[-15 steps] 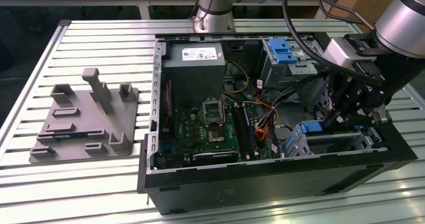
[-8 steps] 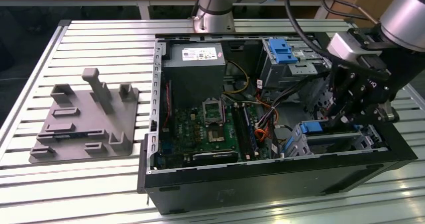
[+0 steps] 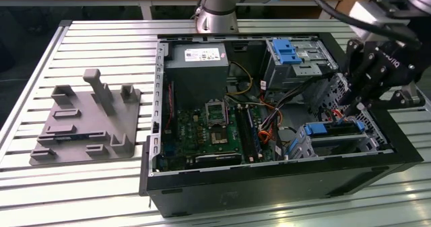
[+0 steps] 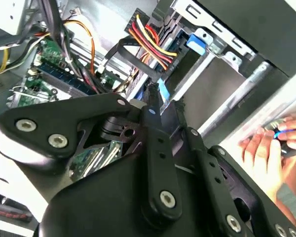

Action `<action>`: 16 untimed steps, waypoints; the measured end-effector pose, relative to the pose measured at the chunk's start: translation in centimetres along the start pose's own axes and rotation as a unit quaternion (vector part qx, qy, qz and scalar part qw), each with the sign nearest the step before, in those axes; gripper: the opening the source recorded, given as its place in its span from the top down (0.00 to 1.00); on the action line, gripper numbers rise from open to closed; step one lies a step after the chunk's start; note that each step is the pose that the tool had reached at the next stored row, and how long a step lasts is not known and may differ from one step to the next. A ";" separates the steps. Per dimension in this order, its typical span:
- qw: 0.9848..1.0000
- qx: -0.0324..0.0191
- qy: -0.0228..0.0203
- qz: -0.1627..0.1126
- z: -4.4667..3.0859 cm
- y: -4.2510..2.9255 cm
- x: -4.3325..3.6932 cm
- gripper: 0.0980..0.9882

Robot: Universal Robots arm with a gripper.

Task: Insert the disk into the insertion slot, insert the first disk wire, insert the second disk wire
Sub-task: 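Insert the second disk wire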

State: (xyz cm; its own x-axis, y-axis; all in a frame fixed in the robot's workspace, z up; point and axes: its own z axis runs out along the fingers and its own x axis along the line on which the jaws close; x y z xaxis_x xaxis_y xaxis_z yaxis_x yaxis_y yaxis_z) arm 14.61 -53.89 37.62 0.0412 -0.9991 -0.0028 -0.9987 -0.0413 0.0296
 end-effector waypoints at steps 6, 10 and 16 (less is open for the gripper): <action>1.000 0.000 0.000 0.003 -2.73 0.07 -0.23 1.00; 1.000 0.000 0.000 0.004 -3.01 0.08 -0.24 1.00; 1.000 0.000 0.000 0.004 -3.02 0.08 -0.24 1.00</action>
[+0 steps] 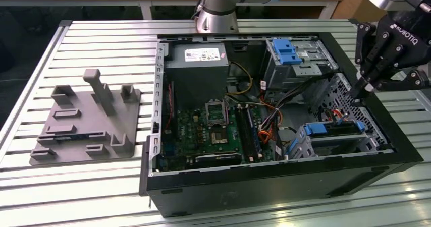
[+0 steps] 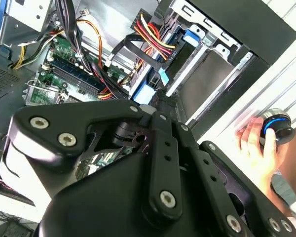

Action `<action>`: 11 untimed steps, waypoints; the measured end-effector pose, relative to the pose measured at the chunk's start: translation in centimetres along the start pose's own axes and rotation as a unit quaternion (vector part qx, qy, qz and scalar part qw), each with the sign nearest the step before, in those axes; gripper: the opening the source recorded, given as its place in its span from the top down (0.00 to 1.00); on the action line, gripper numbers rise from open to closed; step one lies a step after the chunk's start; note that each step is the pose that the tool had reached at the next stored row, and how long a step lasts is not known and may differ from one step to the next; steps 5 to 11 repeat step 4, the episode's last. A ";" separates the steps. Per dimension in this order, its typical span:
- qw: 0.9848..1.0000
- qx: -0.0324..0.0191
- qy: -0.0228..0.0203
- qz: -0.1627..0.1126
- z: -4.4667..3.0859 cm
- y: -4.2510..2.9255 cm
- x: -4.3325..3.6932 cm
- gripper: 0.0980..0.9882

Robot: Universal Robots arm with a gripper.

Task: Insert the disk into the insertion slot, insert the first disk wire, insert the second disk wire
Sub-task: 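Insert the second disk wire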

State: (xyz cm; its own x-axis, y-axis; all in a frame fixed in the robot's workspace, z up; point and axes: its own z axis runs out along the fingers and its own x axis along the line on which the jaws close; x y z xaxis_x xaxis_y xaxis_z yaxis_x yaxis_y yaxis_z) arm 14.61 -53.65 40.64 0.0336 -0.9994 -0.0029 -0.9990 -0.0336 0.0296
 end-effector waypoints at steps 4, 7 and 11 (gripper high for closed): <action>1.000 0.000 0.000 0.000 0.00 0.00 0.00 1.00; 1.000 0.000 0.000 0.000 0.00 0.00 0.00 1.00; 1.000 0.000 0.000 0.000 0.00 0.00 0.00 1.00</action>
